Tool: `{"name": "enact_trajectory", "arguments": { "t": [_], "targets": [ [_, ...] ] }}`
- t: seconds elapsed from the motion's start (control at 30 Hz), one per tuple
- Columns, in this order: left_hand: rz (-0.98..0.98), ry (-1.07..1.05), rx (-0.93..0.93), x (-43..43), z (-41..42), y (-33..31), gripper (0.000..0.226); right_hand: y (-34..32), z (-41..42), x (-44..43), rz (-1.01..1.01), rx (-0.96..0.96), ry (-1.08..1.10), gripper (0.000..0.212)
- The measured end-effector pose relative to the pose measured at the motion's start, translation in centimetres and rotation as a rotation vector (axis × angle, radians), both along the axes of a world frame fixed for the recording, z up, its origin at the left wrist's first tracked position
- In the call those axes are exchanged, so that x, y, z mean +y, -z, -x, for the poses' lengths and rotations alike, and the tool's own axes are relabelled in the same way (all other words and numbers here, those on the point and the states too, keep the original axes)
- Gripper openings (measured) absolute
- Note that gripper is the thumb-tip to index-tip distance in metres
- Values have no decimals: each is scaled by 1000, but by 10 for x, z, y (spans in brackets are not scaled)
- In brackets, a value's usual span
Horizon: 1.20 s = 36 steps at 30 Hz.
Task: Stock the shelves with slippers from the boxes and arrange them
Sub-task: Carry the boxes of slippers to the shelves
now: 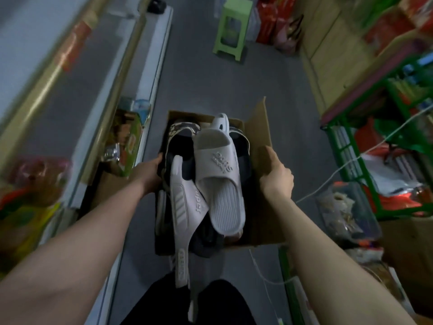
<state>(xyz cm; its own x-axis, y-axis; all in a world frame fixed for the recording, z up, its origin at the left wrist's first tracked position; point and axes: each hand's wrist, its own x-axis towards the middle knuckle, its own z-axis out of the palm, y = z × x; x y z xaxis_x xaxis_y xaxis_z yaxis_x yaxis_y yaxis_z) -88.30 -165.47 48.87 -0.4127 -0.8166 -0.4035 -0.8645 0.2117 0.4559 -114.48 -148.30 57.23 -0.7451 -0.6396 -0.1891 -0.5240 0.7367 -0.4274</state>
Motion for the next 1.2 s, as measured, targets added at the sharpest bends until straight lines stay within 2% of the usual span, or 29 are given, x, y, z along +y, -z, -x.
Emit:
{"name": "enact_trajectory", "arguments": {
  "t": [0.17,0.27,0.43,0.53,0.8,0.97,1.2],
  "targets": [
    [45,65,24,-125,57,-14,70,-16,58,-119,4,23,10,82],
    [52,78,-52,-200,103,-24,61,-18,100,-194,6,31,2,82],
    [119,38,-18,-328,171,-9,57,-5,176,-328,38,3,-21,83],
    [143,17,-81,-397,214,-19,64,-6,222,-405,54,7,-43,82],
    [69,-49,-32,-593,306,-20,69,-23,332,-610,9,18,-69,81],
    [95,9,-30,-727,382,-21,77,-17,397,-737,37,32,-39,82],
    [107,72,-3,-901,495,-37,74,-19,497,-891,40,68,6,83]
  ]
}}
